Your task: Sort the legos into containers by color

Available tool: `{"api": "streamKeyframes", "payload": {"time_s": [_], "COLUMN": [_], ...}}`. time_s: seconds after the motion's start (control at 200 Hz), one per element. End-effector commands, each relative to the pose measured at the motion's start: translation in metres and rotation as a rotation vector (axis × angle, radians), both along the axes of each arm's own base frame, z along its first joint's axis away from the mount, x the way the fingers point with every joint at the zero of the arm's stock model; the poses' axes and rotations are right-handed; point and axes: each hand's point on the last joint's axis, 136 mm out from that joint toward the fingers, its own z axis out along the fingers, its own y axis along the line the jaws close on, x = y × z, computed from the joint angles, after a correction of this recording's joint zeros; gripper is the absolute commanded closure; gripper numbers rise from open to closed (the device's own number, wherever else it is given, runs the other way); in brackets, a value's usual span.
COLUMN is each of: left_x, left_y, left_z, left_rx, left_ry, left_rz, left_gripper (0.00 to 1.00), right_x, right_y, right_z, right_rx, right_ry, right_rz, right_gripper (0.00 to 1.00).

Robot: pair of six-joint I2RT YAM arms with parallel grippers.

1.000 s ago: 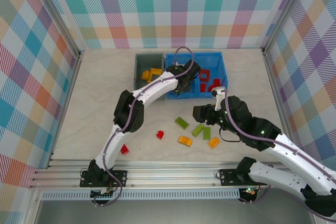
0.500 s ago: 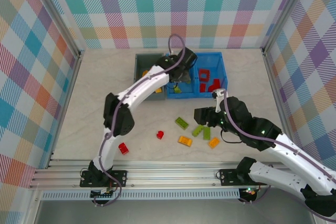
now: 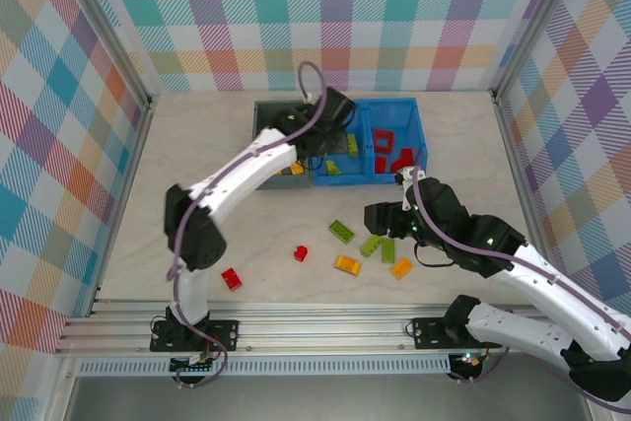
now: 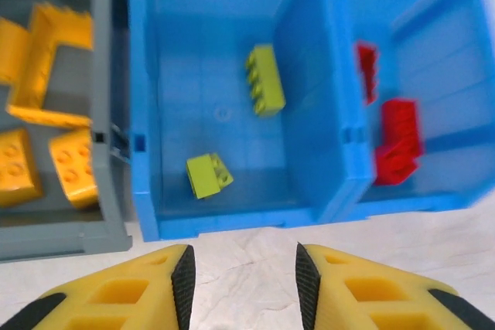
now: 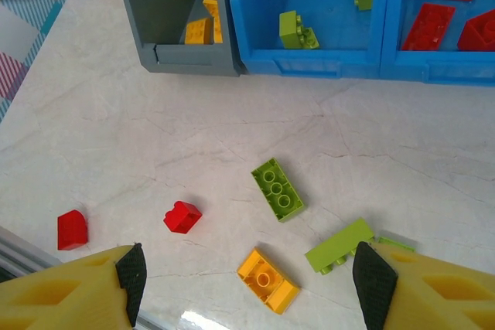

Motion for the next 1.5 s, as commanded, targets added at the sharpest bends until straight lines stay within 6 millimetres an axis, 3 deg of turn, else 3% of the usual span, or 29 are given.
{"api": "streamKeyframes", "payload": {"time_s": [0.0,0.15,0.25,0.54,0.735,1.225,1.36,1.495], "left_x": [0.000,0.012,0.019,0.032,0.034,0.040,0.044,0.050], "left_y": [-0.017,-0.014,-0.017,-0.013,-0.012,-0.008,-0.015,-0.038], "left_z": [-0.041,-0.068,-0.076,-0.102,-0.098,-0.120,-0.122,-0.111], "left_rx": [0.016,0.099,0.113,0.133,0.127,0.158,0.132,0.058], "left_ry": [0.085,0.103,0.100,0.124,0.113,0.133,0.130,0.093], "left_rz": [-0.014,0.034,0.041,0.065,0.077,0.124,0.108,0.028], "left_gripper": [0.60,0.43,0.40,0.41,0.40,0.43,0.47,0.50], "right_x": [-0.002,-0.003,-0.004,-0.004,-0.002,-0.005,-0.005,-0.005], "right_y": [0.000,-0.002,-0.002,-0.003,-0.003,-0.007,-0.007,-0.007], "right_z": [0.005,0.001,-0.002,-0.007,-0.012,-0.018,-0.018,-0.019], "right_rx": [0.028,0.024,0.019,0.017,0.017,0.025,0.024,0.023], "right_ry": [0.002,0.010,0.014,0.024,0.029,0.050,0.051,0.053], "right_rz": [-0.008,-0.012,-0.010,-0.011,-0.013,-0.024,-0.024,-0.027], "right_gripper": [0.27,0.27,0.27,0.27,0.27,0.27,0.27,0.27]}}
